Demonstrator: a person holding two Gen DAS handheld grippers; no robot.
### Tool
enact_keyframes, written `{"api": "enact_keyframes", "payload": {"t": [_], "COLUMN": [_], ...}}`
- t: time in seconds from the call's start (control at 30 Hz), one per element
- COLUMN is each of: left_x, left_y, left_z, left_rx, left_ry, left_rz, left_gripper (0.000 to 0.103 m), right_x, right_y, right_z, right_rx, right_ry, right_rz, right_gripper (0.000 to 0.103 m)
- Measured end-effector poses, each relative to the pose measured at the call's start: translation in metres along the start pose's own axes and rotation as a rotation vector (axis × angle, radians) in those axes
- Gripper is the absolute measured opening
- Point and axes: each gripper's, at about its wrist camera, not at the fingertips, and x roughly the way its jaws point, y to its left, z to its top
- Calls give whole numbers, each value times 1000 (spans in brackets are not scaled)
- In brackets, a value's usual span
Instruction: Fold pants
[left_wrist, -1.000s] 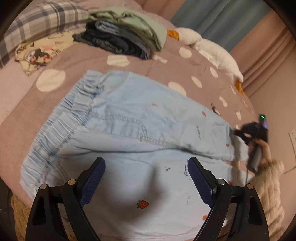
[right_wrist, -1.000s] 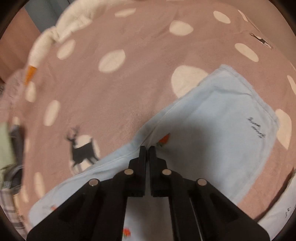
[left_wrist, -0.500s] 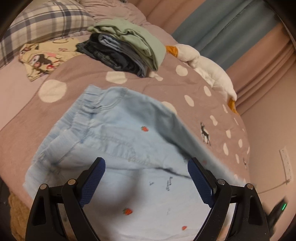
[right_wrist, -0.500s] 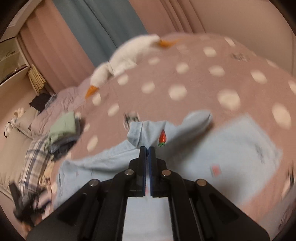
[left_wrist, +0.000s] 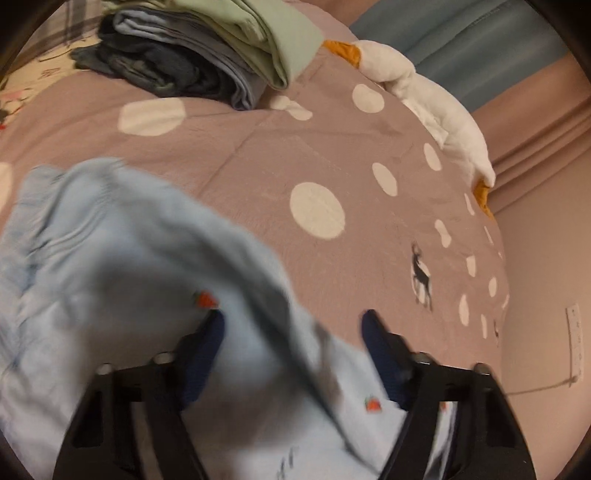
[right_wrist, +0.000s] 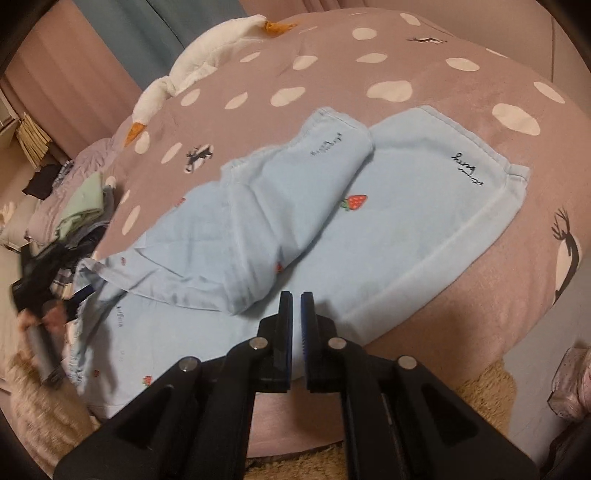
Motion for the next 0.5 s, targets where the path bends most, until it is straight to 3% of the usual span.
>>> {"api": "enact_keyframes", "payload": {"t": [0.03, 0.07, 0.1, 0.2, 0.27, 0.3, 0.33, 0.37, 0.43, 0.5], "left_x": [10, 18, 22, -2, -46, -66, -94, -120, -145, -146], "left_y": [1, 4, 9, 12, 13, 12, 10, 7, 10, 25], "left_z": [1, 0, -4, -21, -42, -51, -66, -86, -115, -133], "left_rx": [5, 3, -13, -8, -44, -68, -71, -34, 33, 29], "left_ry": [21, 55, 73, 6, -50, -76, -126, -172, -193, -142], "left_rz": [12, 29, 33, 10, -35, -90, -155, -176, -153, -138], "left_gripper": [27, 7, 7, 4, 2, 2, 2, 2, 2, 2], "right_x": [0, 1, 0, 1, 15, 27, 39, 47, 52, 46], "right_y": [3, 7, 10, 27, 42, 47, 47, 46, 44, 39], "right_z": [1, 2, 1, 5, 9, 10, 11, 11, 10, 14], "right_rx": [-9, -21, -33, -84, -135, -148, -144, -135, -131, -111], "right_ry": [0, -5, -6, -34, -30, -11, 4, 10, -7, -35], "right_rz": [-4, -16, -21, -11, -37, -71, -117, -168, -198, -167], "right_gripper": [24, 35, 55, 57, 54, 44, 21, 12, 10, 9]}}
